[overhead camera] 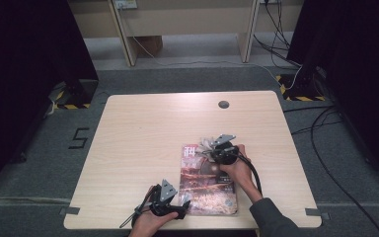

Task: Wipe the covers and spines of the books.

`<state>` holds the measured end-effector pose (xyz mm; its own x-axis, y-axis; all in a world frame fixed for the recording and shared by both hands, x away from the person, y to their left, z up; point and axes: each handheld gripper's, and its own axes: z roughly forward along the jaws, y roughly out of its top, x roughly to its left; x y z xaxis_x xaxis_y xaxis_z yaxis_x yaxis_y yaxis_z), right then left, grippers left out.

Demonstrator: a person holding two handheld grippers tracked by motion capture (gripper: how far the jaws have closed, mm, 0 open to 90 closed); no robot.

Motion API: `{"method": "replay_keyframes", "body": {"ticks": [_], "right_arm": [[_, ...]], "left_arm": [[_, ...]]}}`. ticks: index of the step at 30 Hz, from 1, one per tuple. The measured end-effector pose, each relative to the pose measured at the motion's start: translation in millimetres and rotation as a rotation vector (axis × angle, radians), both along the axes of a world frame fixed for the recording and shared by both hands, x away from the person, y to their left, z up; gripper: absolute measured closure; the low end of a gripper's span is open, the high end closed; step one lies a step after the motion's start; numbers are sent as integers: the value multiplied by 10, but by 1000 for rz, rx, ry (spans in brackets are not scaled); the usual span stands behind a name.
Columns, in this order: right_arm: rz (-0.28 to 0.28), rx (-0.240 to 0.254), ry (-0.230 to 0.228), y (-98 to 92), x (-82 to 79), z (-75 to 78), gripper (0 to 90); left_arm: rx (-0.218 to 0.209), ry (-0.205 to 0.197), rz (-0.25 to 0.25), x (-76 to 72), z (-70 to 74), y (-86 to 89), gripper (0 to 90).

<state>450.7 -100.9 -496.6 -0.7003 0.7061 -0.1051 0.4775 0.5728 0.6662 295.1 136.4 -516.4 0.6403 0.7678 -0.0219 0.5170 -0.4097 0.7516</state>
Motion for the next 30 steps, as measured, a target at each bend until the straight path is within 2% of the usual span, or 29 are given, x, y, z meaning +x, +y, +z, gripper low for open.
{"method": "replay_keyframes", "body": {"ticks": [3, 6, 12, 17, 20, 24, 26, 30], "right_arm": [[29, 3, -1, 80, -24, -2, 776], [34, 1, -4, 98, -17, -3, 766], [-6, 3, -12, 94, 49, -10, 746], [-5, 5, -17, 146, 87, -16, 754], [14, 8, -15, 227, 99, -18, 754], [38, 24, -13, 374, 99, -31, 755], [69, 32, -6, 491, 73, -34, 753], [107, 18, -8, 594, 49, -29, 755]], "left_arm": [[-4, 2, 5, -4, -3, 2, 139], [-5, 1, 3, 0, -3, 0, 139], [-5, 2, 5, -1, -3, 1, 140], [-2, 0, 3, -3, -2, 2, 140], [-9, 5, 6, -1, -6, 6, 140], [3, -2, 2, -2, 0, 0, 140], [-4, 2, 5, -5, -3, 1, 141], [-1, -3, 3, -5, -1, -4, 141]]}}
